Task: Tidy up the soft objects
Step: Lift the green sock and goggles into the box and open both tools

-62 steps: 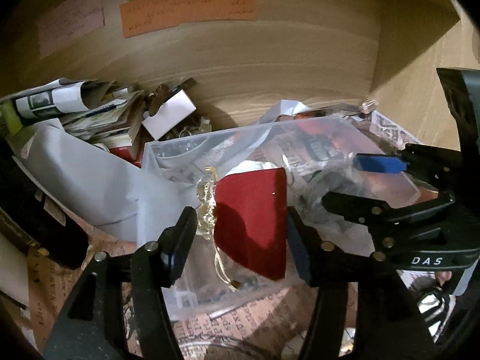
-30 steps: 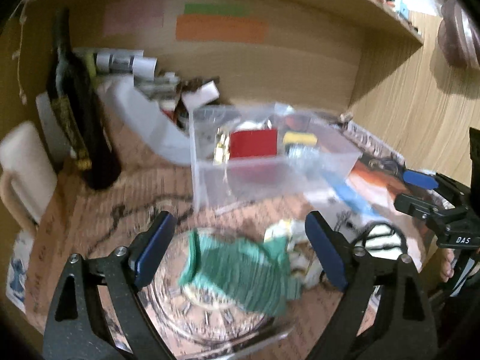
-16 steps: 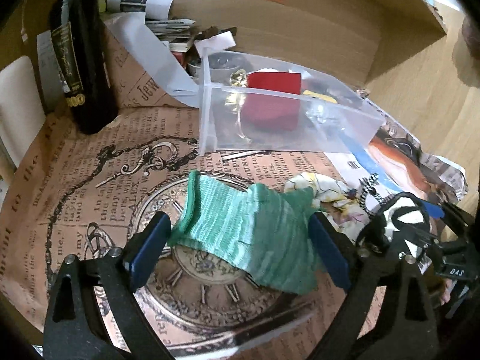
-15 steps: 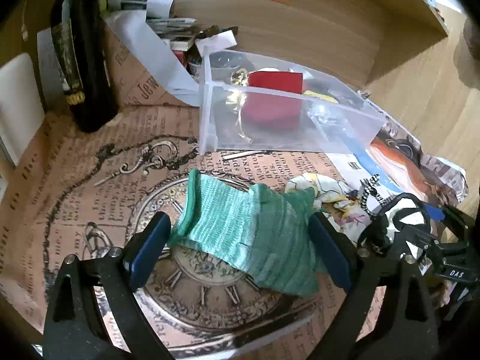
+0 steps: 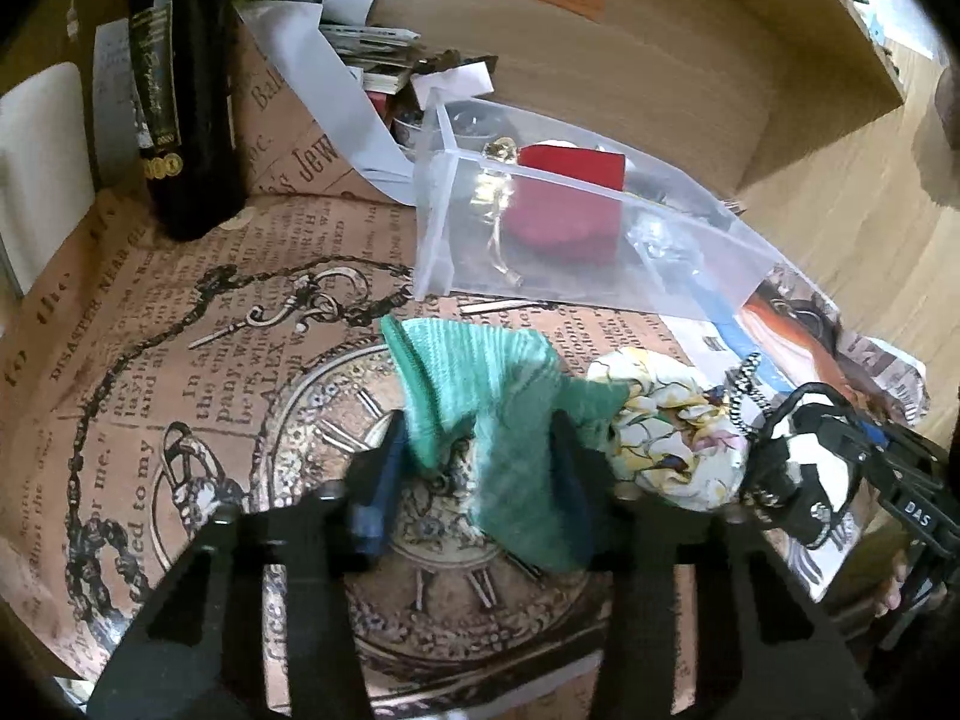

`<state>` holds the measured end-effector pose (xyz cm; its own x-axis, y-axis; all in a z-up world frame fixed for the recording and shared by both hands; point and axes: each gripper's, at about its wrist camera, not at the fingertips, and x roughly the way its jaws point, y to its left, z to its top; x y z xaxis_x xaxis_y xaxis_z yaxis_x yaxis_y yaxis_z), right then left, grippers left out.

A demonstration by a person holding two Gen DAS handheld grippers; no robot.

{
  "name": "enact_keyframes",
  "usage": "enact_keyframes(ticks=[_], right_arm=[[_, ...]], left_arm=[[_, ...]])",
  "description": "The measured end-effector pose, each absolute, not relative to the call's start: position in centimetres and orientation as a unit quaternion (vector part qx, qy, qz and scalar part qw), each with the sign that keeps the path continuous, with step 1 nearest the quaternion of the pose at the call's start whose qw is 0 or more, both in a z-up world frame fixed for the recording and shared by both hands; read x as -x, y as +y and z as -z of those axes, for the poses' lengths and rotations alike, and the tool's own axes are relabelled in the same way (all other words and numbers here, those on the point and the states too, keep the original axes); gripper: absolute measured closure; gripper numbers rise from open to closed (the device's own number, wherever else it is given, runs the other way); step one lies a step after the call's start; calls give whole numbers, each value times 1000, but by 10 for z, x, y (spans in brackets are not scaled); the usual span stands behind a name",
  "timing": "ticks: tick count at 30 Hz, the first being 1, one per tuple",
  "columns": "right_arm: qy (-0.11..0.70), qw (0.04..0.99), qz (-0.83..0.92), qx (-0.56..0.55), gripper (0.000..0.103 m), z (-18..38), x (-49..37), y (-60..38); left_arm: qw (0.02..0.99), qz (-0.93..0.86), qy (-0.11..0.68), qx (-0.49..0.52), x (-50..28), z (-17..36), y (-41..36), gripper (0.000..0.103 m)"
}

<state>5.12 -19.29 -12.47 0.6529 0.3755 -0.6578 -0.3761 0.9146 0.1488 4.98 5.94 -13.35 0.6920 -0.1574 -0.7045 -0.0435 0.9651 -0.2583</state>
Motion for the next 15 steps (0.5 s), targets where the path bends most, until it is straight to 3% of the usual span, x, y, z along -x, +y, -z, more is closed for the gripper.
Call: enact_keyframes(ticks=[5,15], right_arm=[[341,917,-206,-10,84,115,-50,-196],[276,939,-202,-21,85,76,-54,-204]], left_arm=[[911,29,390,130,-49,129,58,76],[931,14,344,121,-40,94,64,77]])
